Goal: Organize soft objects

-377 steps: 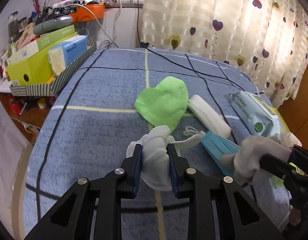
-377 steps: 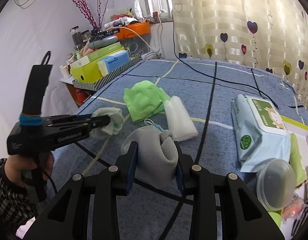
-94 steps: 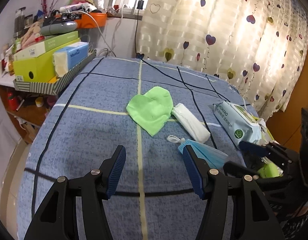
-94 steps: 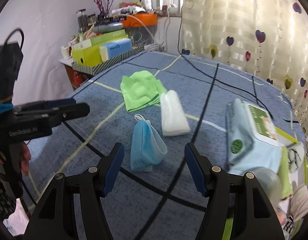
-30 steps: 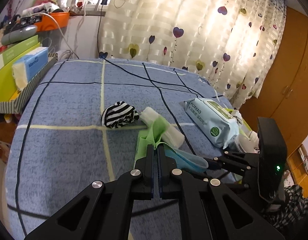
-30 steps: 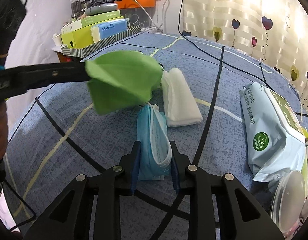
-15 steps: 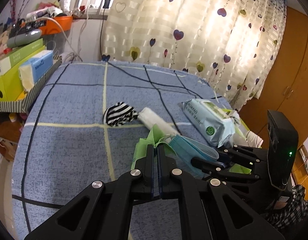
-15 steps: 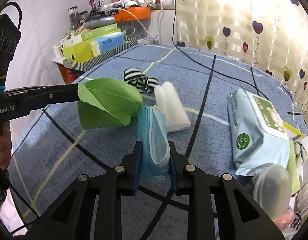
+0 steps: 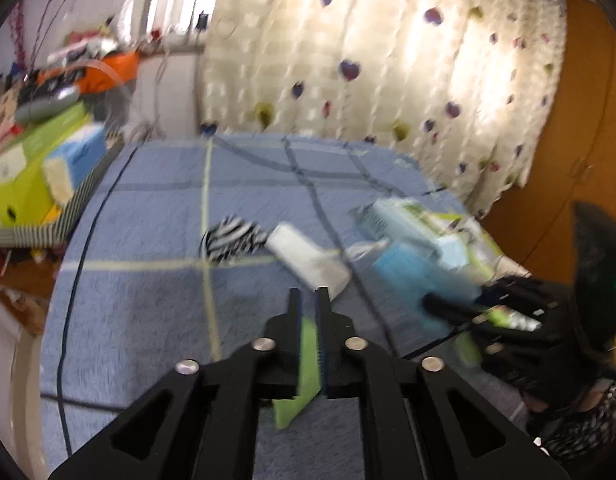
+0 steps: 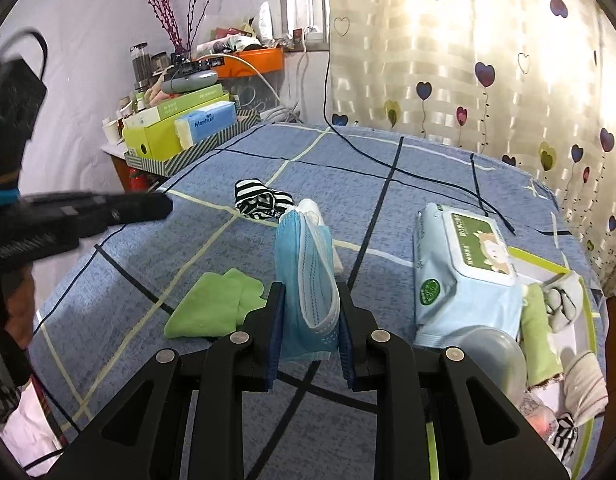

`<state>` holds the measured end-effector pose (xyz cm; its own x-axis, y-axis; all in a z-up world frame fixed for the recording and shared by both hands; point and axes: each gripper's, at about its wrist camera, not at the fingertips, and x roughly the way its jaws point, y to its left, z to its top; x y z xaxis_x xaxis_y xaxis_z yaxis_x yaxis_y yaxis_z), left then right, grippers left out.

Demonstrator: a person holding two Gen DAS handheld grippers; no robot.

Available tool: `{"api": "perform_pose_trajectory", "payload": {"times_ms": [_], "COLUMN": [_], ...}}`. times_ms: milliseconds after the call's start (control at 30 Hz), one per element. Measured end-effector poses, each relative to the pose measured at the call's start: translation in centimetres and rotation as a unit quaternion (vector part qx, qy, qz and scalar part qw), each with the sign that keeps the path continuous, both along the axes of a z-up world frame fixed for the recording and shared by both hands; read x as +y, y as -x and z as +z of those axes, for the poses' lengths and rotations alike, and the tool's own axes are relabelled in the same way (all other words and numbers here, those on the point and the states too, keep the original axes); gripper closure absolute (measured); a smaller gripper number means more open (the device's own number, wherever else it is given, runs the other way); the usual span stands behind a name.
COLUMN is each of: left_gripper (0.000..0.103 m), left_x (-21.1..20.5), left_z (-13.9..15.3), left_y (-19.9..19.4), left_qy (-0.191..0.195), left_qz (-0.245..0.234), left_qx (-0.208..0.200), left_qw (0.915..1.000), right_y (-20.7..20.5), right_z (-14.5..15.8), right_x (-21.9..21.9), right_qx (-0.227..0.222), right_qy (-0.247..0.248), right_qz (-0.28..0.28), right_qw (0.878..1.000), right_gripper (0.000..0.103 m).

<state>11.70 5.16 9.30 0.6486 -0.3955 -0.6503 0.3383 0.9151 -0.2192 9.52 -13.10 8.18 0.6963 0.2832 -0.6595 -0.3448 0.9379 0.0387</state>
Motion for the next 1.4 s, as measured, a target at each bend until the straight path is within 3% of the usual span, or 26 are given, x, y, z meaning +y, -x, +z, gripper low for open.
{"api": "perform_pose_trajectory", "payload": {"times_ms": [100, 133, 233, 367, 600, 800, 867, 1100, 1400], "left_gripper": [0.060, 0.057, 0.055, 0.053, 0.052, 0.052, 0.053, 0.086, 0.091], "left_x": [0.2, 0.1, -0.5, -1.5, -2.3, -3.0, -3.1, -3.4, -3.6], "left_z": [-1.9, -2.7, -4.9, -7.2, -8.3, -8.3, -8.4, -8.3, -7.7], "left_y": [0.0, -0.1, -0.3, 0.0, -0.4, -0.6, -0.6, -0.7, -0.5], "left_qy": [0.007, 0.003, -0.021, -0.050, -0.077, -0.097, -0.101, -0.112, -0.117], "left_qz": [0.002, -0.002, -0.012, -0.012, -0.006, 0.002, 0.008, 0.015, 0.018], "left_qx": [0.030, 0.040, 0.074, 0.089, 0.099, 0.084, 0.080, 0.067, 0.056], "left_qw": [0.9995, 0.9992, 0.9970, 0.9947, 0.9921, 0.9918, 0.9916, 0.9913, 0.9914], "right_y": [0.1, 0.1, 0.3, 0.5, 0.3, 0.2, 0.2, 0.0, -0.1], "right_z": [-0.3, -0.5, -0.8, -1.1, -1.2, -1.5, -1.6, -1.8, -1.9], "right_x": [-0.1, -0.1, -0.1, -0.1, -0.7, -0.9, -0.9, -1.0, -0.9], "right_qx": [0.004, 0.006, 0.009, 0.011, 0.012, 0.014, 0.014, 0.019, 0.019], "right_qy": [-0.002, -0.002, -0.003, -0.004, -0.005, -0.004, -0.004, -0.003, -0.002], "right_qz": [0.001, 0.003, 0.006, 0.008, 0.002, -0.002, -0.003, -0.004, -0.006], "right_qw": [1.000, 1.000, 1.000, 1.000, 1.000, 1.000, 1.000, 1.000, 1.000], "right_gripper": [0.078, 0.078, 0.078, 0.078, 0.078, 0.078, 0.078, 0.078, 0.078]}}
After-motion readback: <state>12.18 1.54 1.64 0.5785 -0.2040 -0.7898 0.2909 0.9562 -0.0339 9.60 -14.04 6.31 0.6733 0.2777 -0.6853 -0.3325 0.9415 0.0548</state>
